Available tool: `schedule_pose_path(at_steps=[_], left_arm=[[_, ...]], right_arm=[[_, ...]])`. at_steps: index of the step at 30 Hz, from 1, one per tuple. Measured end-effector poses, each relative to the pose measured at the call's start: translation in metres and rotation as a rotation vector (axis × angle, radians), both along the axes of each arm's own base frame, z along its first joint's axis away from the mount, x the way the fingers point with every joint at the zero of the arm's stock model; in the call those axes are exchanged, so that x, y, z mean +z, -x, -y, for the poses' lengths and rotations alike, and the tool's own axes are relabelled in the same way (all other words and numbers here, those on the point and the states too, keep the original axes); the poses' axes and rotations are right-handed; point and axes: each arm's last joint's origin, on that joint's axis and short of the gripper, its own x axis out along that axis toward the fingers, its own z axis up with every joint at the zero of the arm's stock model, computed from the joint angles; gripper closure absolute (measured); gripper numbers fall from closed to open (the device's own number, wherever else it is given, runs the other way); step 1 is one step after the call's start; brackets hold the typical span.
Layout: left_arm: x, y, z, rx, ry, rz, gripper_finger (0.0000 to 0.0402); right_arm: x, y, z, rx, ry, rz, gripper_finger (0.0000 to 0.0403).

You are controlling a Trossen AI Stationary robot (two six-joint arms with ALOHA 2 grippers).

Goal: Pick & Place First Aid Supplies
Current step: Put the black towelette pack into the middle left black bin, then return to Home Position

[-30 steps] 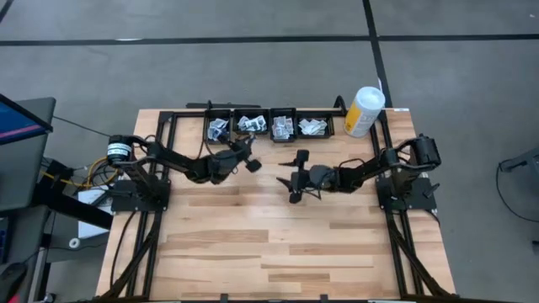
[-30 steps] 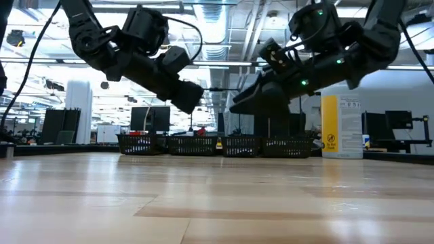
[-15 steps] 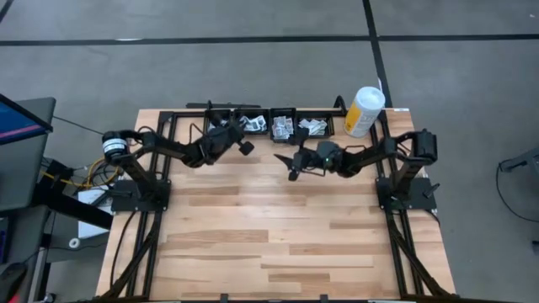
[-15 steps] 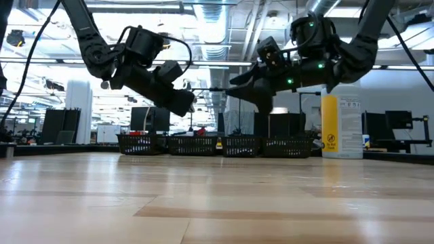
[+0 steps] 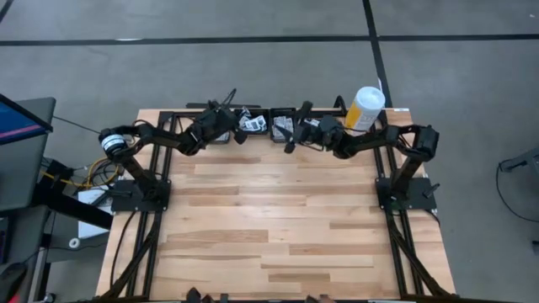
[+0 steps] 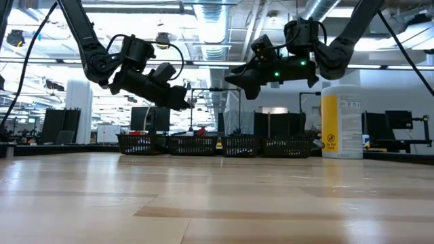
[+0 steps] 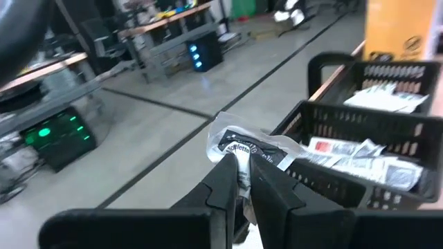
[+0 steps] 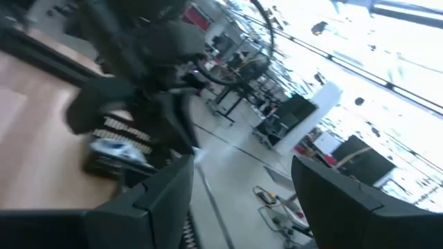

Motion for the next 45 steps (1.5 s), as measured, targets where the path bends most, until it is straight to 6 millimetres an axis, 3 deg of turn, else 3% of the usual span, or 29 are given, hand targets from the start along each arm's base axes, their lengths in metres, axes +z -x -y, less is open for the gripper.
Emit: schedule_pose_path(at_steps=[13, 19, 26, 31, 41, 45], left_arm=[[0.009, 0.010, -0.013, -0.208, -0.064, 0.063, 0.0363], [0.007, 0.005, -0.014, -0.286, -0.093, 0.051, 0.0357], [-0.009, -0.011, -0.030, -0.223, -0.114, 0.005, 0.0354], [-0.011, -0.019, -0.037, -0.213, -0.115, 0.002, 0.0330], [-0.009, -0.017, -0.039, -0.109, -0.057, 0.044, 0.0281], [-0.006, -0.007, -0.028, -0.115, 0.017, 0.060, 0.0279]], right_arm=[[0.013, 0.016, 0.045, -0.122, -0.007, 0.056, 0.0163], [0.012, 0.024, 0.058, -0.076, -0.094, 0.096, 0.0163], [0.011, 0.027, 0.062, -0.051, -0.120, 0.103, 0.0163], [0.010, 0.027, 0.062, -0.051, -0.126, 0.091, 0.0163], [0.010, 0.027, 0.061, -0.052, -0.108, 0.081, 0.0163], [0.012, 0.027, 0.061, -0.051, -0.092, 0.095, 0.0163]])
